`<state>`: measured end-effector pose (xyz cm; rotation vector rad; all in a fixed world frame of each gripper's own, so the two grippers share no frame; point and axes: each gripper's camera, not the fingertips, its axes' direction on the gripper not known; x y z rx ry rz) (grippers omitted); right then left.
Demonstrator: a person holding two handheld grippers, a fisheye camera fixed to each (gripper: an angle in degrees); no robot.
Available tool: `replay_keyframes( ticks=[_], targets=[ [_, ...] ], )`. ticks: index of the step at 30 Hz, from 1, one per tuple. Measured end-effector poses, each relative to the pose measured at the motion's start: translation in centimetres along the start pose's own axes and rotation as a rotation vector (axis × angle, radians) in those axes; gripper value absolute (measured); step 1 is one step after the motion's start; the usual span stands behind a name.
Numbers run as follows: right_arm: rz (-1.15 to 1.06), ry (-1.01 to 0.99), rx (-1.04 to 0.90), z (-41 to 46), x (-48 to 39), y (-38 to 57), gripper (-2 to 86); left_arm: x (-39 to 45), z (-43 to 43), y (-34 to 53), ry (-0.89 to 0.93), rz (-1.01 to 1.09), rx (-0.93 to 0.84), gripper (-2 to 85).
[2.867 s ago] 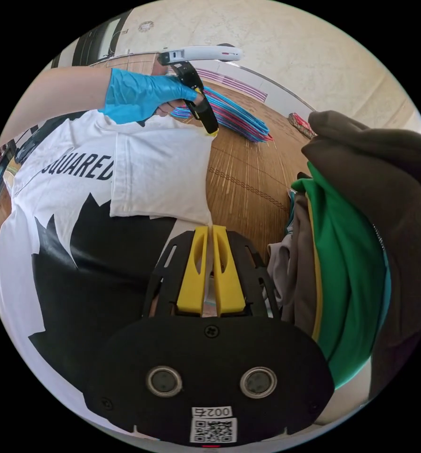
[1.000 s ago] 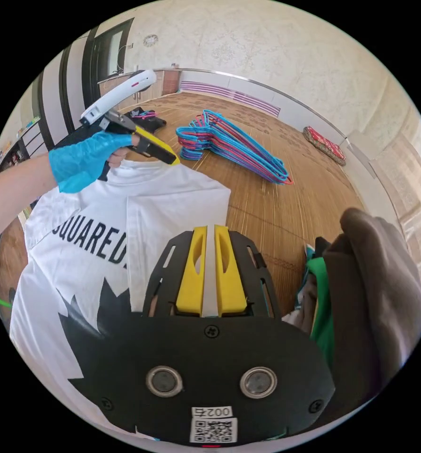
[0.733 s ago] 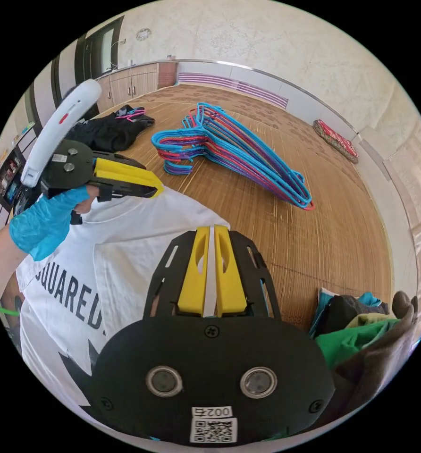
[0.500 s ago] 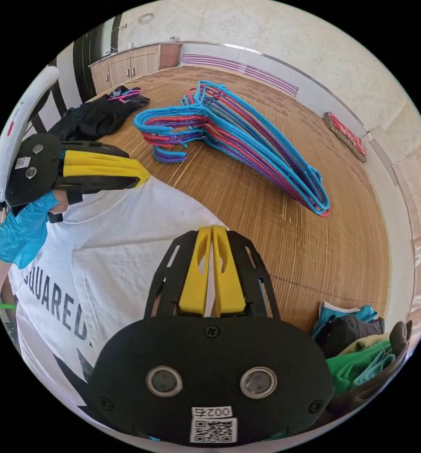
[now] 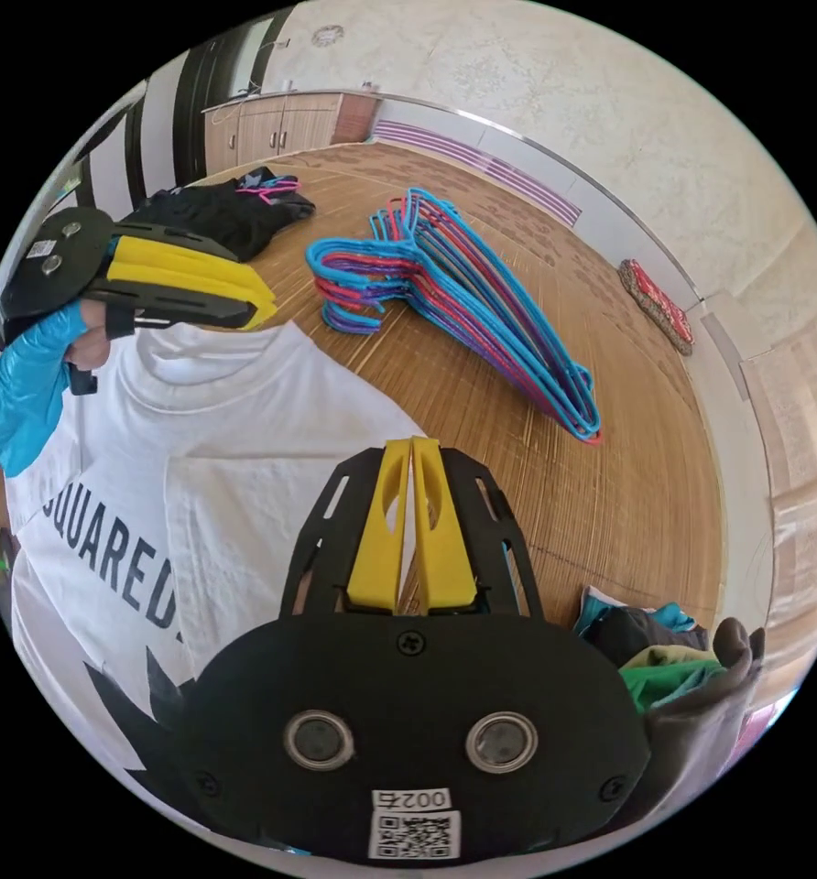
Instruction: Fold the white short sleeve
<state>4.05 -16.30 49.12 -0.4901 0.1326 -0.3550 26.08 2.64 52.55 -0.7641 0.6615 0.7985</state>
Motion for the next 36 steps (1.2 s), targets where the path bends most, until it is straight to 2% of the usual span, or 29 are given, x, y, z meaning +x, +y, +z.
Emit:
replay_keyframes(
  ticks=[9,13,23,36],
  targets=[
    [-0.049,-0.122,0.087,-8.1,-5.1,8.6,-0.8,0.3,-11.1,13.1,-0.077,-0.121,0.014,-0.5],
    [-0.122,-0.204,0.106,-11.6,-8.4,14.1,-0.7,3.6,-15.6,20.4,-0.148,-0.156,-0.034,-0.2],
    [-0.316,-0.390,0.178,-20.5,-17.1,25.5,0.5,13.8,-25.4,34.8,-0.143,-0.196,0.000,-0.1],
    [-0.558,-0.723,0.177,-26.0,-29.1,36.1,6.0,20.5,-32.2,50.1,-0.140,-0.247,-0.015,0.8]
  ],
)
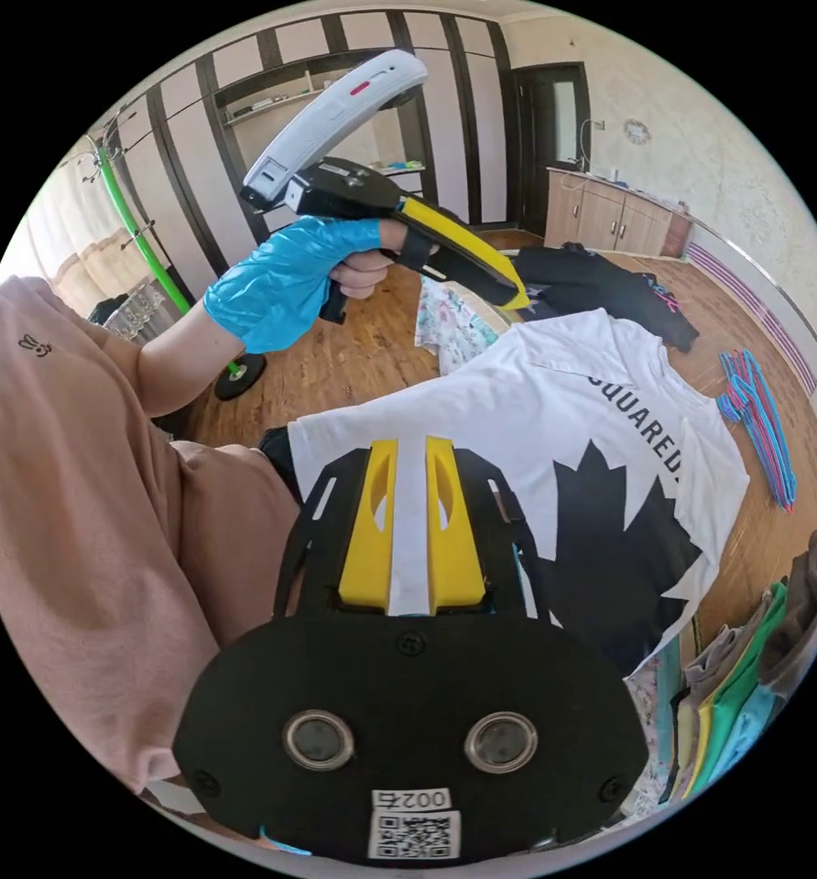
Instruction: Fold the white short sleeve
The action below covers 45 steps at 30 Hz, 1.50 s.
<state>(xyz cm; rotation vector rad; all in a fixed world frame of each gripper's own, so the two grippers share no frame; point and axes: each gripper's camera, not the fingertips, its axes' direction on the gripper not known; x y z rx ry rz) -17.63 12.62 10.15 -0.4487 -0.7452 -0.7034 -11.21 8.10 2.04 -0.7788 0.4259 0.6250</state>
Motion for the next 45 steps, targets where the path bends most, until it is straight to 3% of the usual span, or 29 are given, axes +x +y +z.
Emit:
replay_keyframes(
  ticks=[9,21,38,45],
  targets=[
    [-0.150,-0.116,-0.097,4.3,-8.1,0.1,7.6,-1.3,-1.8,9.5,0.040,-0.051,-0.029,2.2],
    [-0.227,-0.092,-0.204,9.1,-13.7,0.8,6.7,-4.4,-0.8,20.1,0.096,-0.072,-0.131,3.2],
    [-0.201,-0.032,-0.222,11.2,-17.8,3.5,-0.7,-5.0,-1.3,31.1,0.445,0.307,-0.091,4.6],
    [-0.188,-0.063,-0.206,11.3,-18.8,4.7,-0.8,-4.6,-0.6,33.3,0.465,0.379,-0.095,4.6]
  ],
)
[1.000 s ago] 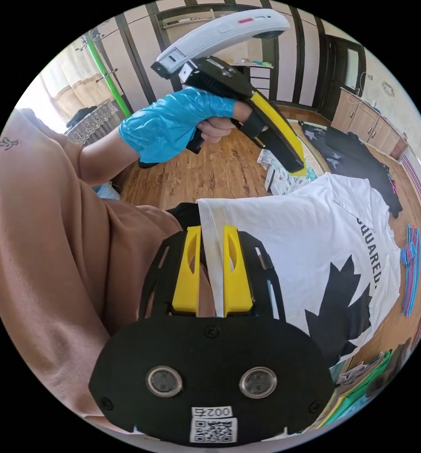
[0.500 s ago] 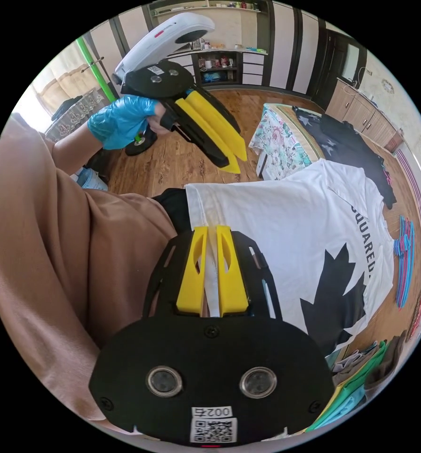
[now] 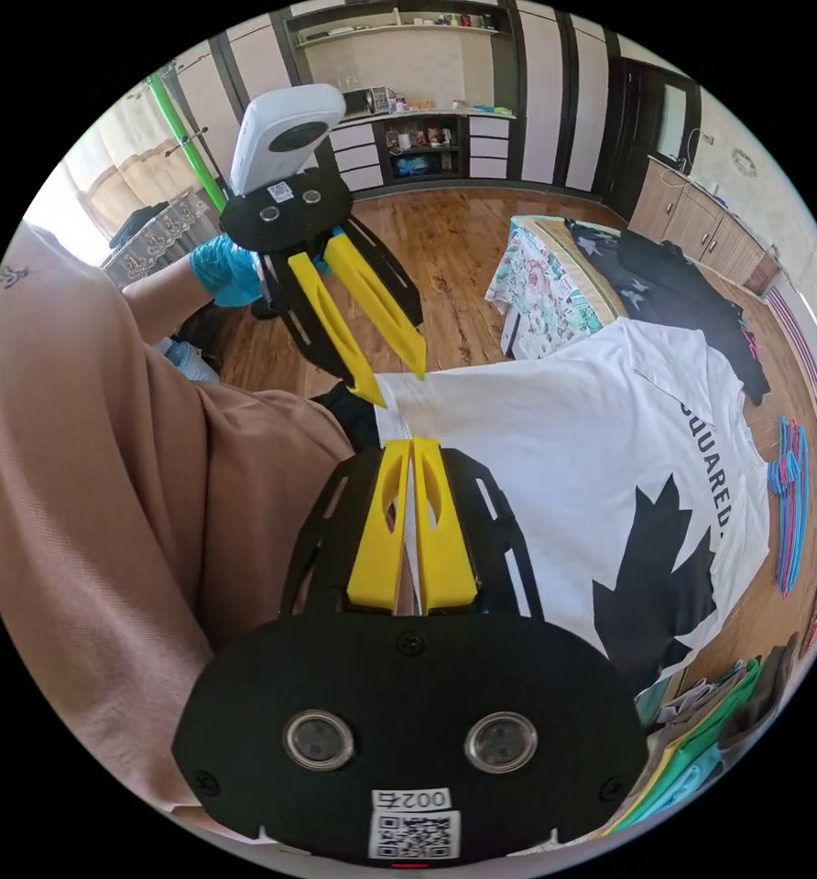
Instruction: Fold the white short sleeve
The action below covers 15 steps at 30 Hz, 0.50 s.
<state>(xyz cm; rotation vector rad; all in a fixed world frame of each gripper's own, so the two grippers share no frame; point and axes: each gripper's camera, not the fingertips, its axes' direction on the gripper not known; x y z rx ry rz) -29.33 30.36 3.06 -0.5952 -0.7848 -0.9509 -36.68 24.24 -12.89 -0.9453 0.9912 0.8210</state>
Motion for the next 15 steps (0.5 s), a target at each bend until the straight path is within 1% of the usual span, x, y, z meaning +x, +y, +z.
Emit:
replay_keyframes(
  ticks=[3,11,15],
  targets=[
    [-0.003,-0.005,0.009,0.0,-0.5,0.4,-0.8,0.2,0.8,0.5,0.011,0.004,-0.004,3.8],
    [-0.001,-0.018,0.026,0.1,-1.7,1.8,-0.7,0.5,1.6,2.4,-0.059,-0.013,-0.010,-0.8],
    [-0.004,-0.009,0.005,0.6,-2.2,2.2,-0.2,0.5,1.6,3.5,-0.052,-0.006,0.003,-0.9]
  ],
)
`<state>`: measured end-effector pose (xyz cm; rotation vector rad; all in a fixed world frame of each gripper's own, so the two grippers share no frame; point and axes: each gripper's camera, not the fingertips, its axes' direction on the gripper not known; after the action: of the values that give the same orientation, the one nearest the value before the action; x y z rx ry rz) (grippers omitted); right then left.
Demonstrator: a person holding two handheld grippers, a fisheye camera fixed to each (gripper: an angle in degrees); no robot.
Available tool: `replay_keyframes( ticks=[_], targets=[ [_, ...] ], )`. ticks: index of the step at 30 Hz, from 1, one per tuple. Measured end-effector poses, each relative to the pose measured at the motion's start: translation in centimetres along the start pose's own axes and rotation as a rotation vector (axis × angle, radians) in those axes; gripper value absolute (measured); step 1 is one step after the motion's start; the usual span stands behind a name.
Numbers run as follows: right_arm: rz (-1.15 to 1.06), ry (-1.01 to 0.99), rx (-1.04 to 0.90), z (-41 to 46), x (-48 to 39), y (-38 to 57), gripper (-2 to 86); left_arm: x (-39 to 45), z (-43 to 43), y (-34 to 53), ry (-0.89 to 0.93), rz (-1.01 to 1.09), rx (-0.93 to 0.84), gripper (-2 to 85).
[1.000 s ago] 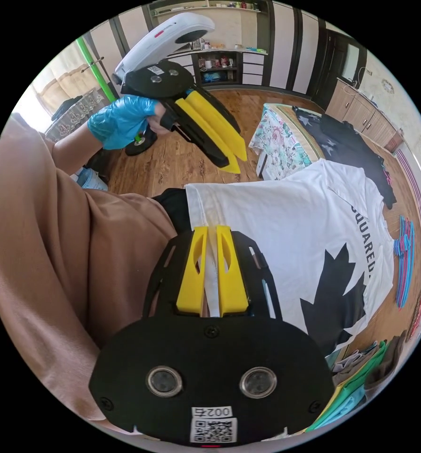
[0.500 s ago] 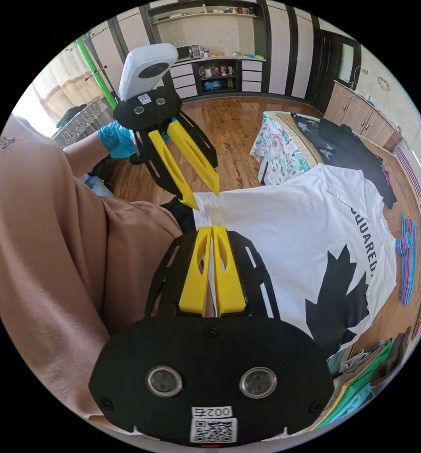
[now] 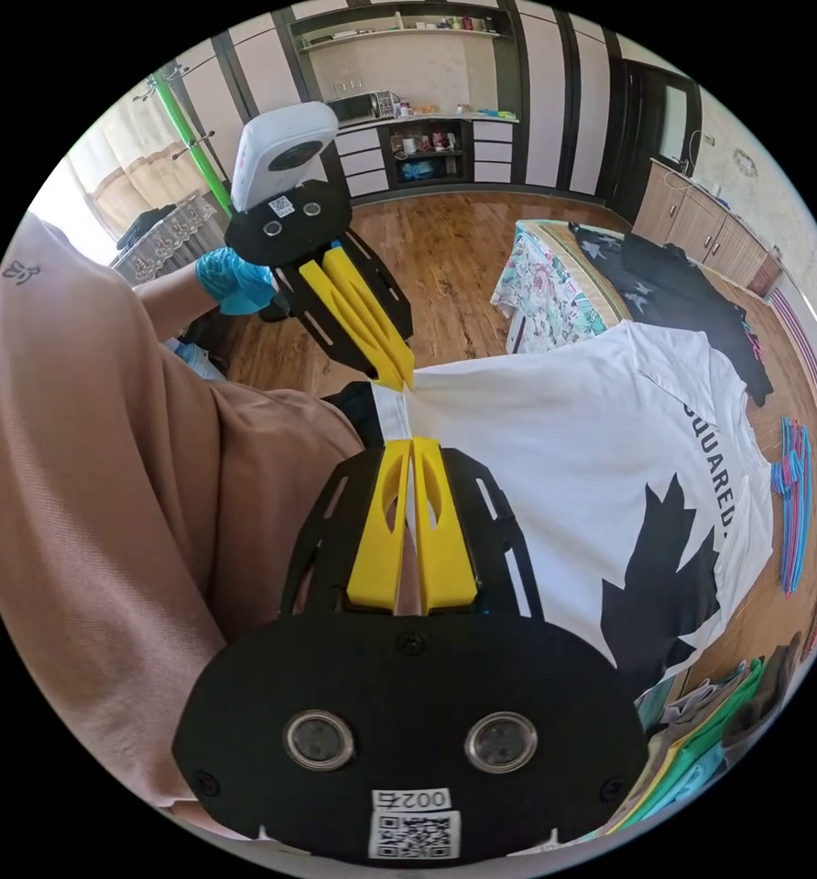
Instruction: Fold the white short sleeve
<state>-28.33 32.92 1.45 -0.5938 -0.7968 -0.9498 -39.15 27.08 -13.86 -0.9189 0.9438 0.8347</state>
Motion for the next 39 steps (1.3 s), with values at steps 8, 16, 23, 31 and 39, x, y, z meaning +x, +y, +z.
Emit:
replay_keyframes(
  ticks=[8,16,23,31,39],
  targets=[
    [0.020,0.114,-0.116,0.6,-0.8,2.8,5.2,0.1,-0.1,1.2,-0.021,0.032,0.012,-1.0],
    [0.072,0.180,-0.162,0.1,-1.0,5.8,3.7,-0.5,0.0,1.9,0.001,0.034,0.042,-1.0],
    [0.062,0.259,-0.230,-0.2,-1.7,8.2,3.4,-0.9,1.0,2.1,0.011,0.042,0.022,-1.0],
    [0.095,0.236,-0.168,-2.8,-1.8,10.9,-0.8,-1.3,1.9,2.0,0.025,0.062,0.006,-1.0],
    [0.118,0.144,-0.176,-3.5,-1.3,13.5,-0.8,-1.6,3.9,1.9,0.070,0.083,-0.044,-1.0]
  ],
)
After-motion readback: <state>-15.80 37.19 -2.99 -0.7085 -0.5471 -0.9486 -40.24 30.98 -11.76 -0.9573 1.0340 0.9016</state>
